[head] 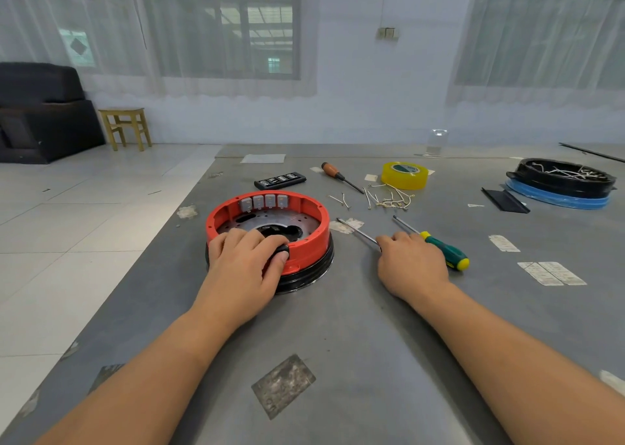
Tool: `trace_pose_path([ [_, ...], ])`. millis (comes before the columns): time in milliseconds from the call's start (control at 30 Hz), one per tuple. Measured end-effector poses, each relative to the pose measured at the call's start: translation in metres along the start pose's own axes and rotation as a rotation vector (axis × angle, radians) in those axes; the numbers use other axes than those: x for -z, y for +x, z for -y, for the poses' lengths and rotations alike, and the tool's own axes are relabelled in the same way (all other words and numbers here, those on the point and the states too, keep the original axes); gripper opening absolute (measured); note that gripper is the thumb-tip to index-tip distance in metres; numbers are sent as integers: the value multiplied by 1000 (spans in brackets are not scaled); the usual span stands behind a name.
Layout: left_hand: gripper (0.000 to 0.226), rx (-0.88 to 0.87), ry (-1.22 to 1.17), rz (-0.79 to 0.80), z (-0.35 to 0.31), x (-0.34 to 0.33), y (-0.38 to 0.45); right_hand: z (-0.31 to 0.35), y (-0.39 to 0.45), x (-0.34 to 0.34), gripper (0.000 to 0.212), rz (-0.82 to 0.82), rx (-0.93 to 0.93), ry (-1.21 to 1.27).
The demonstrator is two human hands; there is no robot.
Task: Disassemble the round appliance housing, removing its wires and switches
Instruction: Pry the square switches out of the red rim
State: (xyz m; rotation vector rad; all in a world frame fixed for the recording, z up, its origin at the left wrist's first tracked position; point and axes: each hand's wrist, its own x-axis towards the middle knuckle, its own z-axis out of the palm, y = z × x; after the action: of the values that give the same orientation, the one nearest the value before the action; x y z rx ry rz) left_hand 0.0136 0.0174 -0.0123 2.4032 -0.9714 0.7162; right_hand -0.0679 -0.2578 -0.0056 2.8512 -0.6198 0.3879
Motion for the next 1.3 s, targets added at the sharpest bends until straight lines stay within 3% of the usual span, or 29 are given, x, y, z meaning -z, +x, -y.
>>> trace_pose_path([
  [200, 43, 11, 33, -57, -4, -10, 1, -1, 12, 5, 23, -65, -73, 1],
  [667, 41, -71, 93, -49, 1, -15, 12, -4, 20, -6, 27, -17, -192, -144],
  [867, 46, 2, -196, -90, 8, -7, 13, -4, 16, -3, 28, -84, -181, -185],
  [967, 40, 113, -222, -136, 19, -3, 15, 2, 13, 2, 34, -206, -84, -115],
  [1067, 42, 217, -195, -140, 31, -3, 16, 23, 9, 13, 30, -315, 97, 226],
  [1200, 45, 240, -258, -125, 39, -9, 16, 67, 10, 35, 25, -310, 318, 661],
  [1300, 43, 219, -304, -141, 43, -11, 19, 102, 22, 54, 33, -237, 458, 629],
])
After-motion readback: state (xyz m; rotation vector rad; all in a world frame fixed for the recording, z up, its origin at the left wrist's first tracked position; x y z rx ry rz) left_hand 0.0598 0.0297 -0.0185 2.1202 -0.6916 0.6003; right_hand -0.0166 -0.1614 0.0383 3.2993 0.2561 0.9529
